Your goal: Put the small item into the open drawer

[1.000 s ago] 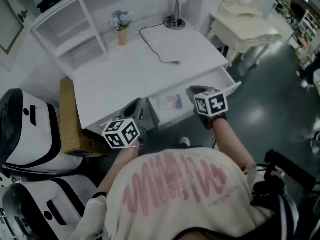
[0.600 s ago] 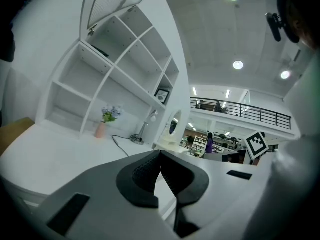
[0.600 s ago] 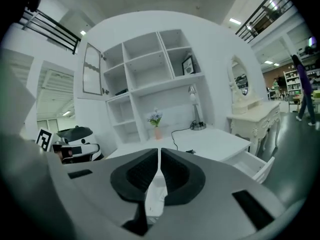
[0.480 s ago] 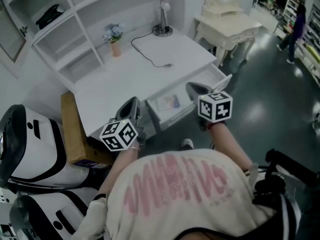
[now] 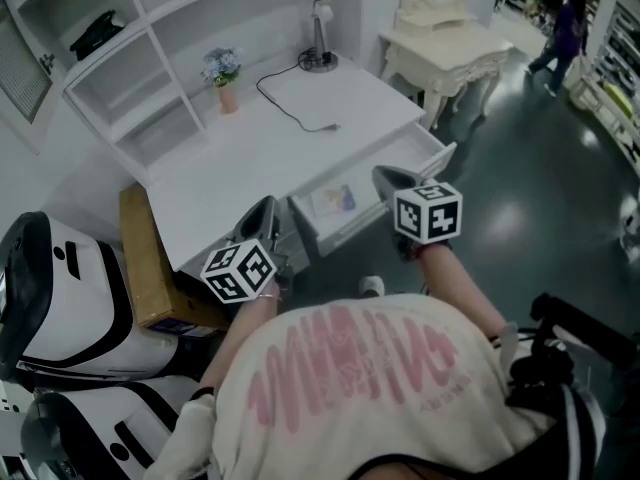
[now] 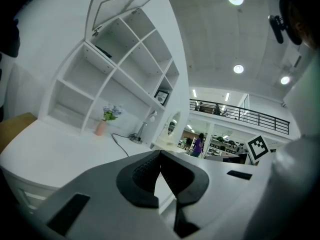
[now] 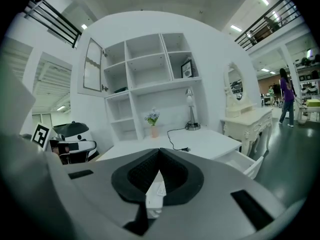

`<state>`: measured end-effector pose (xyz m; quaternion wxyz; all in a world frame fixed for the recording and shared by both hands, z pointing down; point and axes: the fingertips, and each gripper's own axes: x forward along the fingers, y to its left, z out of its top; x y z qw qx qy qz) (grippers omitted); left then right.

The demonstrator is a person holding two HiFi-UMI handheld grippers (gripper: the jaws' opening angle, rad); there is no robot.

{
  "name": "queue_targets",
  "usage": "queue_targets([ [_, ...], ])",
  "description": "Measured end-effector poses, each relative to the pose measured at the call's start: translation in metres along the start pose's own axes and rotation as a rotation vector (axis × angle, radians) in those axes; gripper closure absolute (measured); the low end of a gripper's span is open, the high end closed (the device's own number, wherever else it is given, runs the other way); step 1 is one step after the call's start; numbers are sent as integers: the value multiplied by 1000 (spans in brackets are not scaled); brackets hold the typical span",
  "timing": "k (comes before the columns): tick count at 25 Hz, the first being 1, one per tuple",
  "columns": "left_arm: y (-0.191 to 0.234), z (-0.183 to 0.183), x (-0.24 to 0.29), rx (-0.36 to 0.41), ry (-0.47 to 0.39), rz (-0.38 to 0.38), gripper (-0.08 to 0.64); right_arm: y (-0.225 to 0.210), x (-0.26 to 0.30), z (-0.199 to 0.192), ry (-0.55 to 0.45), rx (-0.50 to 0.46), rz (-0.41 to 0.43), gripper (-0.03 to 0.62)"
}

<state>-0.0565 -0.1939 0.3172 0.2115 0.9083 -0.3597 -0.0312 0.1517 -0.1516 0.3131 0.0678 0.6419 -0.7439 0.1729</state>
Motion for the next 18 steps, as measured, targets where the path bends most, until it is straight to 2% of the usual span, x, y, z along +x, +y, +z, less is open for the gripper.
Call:
queue_targets([
  [18,-2,-12,-5,-23,8,-22,531,-9,-19,-23,31,18,-64,574],
])
